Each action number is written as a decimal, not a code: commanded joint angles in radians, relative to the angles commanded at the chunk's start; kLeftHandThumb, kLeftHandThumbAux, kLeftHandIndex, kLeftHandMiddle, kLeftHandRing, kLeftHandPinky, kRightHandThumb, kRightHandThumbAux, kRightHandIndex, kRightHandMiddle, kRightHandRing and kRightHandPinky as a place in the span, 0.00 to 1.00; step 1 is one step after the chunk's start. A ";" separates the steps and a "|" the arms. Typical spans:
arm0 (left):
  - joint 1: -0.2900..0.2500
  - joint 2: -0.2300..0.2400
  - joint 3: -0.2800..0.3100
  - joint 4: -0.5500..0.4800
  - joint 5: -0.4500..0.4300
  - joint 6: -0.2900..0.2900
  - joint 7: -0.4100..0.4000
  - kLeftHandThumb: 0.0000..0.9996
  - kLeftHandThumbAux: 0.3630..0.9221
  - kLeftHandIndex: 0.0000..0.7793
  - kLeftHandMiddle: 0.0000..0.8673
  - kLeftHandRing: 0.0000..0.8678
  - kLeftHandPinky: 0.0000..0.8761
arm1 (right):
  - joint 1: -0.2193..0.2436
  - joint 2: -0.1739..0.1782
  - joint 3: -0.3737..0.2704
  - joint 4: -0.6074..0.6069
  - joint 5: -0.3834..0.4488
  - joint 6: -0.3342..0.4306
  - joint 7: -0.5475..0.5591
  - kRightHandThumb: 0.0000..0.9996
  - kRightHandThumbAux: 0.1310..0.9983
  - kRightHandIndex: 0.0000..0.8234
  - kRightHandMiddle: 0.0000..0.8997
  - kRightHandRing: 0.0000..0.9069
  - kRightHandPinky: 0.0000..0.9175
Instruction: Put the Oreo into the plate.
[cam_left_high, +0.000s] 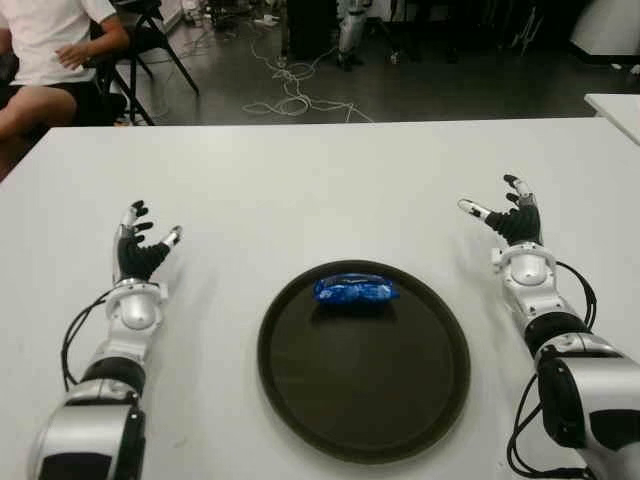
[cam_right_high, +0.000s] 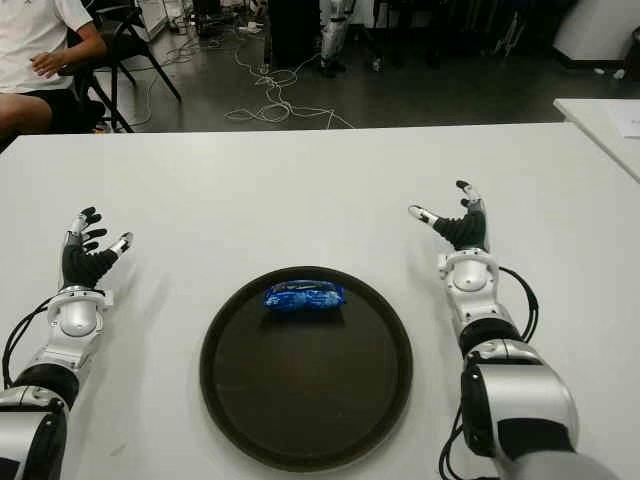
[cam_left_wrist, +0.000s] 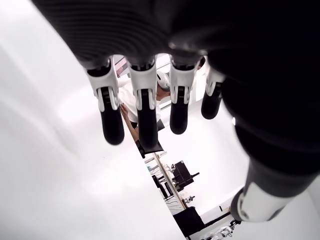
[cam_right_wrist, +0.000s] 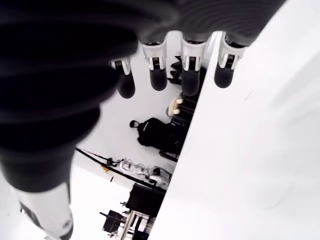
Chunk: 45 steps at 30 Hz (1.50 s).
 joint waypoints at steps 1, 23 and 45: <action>0.001 0.000 0.000 -0.001 -0.001 -0.002 0.001 0.20 0.62 0.12 0.21 0.25 0.28 | 0.000 0.001 0.001 -0.001 0.000 -0.001 0.000 0.00 0.69 0.20 0.10 0.09 0.04; -0.004 0.003 -0.003 -0.001 0.001 0.002 -0.005 0.18 0.67 0.10 0.18 0.20 0.20 | -0.001 0.003 0.026 -0.010 -0.021 -0.024 -0.012 0.00 0.62 0.19 0.11 0.10 0.07; -0.005 -0.002 -0.001 -0.010 -0.002 0.002 -0.001 0.23 0.62 0.12 0.20 0.22 0.24 | -0.005 0.003 0.016 0.000 -0.011 -0.016 0.012 0.00 0.62 0.20 0.12 0.11 0.07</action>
